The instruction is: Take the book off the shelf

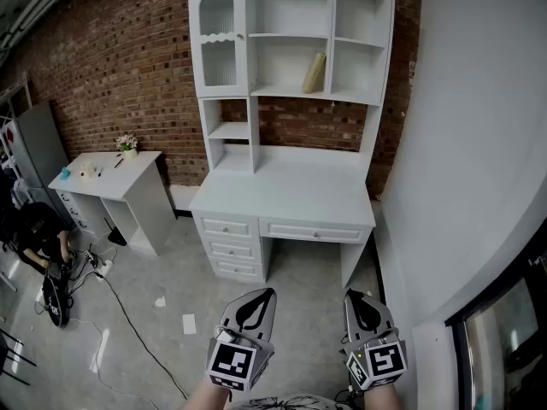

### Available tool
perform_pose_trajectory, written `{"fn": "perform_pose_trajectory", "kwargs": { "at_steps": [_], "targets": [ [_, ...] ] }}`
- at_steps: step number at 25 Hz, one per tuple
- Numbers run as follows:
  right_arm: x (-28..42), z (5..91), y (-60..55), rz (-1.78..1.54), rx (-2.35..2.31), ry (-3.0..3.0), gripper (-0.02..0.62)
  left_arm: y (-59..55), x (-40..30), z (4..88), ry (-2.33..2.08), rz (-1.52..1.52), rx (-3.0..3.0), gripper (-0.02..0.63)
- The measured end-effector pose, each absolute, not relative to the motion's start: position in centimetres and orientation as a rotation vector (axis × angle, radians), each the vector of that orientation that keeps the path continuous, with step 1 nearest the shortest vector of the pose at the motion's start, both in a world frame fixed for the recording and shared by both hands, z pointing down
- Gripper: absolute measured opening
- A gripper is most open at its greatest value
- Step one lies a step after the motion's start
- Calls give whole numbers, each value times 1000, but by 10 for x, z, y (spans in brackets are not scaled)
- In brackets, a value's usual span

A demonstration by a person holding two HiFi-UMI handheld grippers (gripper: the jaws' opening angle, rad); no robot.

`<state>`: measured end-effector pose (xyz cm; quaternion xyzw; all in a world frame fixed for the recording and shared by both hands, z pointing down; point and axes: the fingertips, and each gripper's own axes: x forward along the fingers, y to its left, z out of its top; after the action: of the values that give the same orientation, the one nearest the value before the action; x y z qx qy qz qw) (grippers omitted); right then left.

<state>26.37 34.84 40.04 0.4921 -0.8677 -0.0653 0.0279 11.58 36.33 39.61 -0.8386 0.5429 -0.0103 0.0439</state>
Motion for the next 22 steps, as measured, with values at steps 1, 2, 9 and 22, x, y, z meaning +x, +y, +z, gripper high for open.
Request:
{"fn": "perform_pose_trajectory", "kwargs": {
  "at_steps": [1, 2, 9, 22],
  "targets": [
    [264, 401, 347, -200, 1521, -2678, 5, 362, 117, 397, 1656, -34, -2571, 8],
    [265, 401, 345, -197, 1524, -2677, 5, 360, 118, 398, 1652, -34, -2578, 8],
    [278, 414, 326, -136, 1532, -2627, 6, 342, 132, 401, 1635, -59, -2586, 8],
    [336, 455, 283, -14, 1564, -2588, 6, 305, 177, 441, 1721, -147, -2578, 8]
  ]
}}
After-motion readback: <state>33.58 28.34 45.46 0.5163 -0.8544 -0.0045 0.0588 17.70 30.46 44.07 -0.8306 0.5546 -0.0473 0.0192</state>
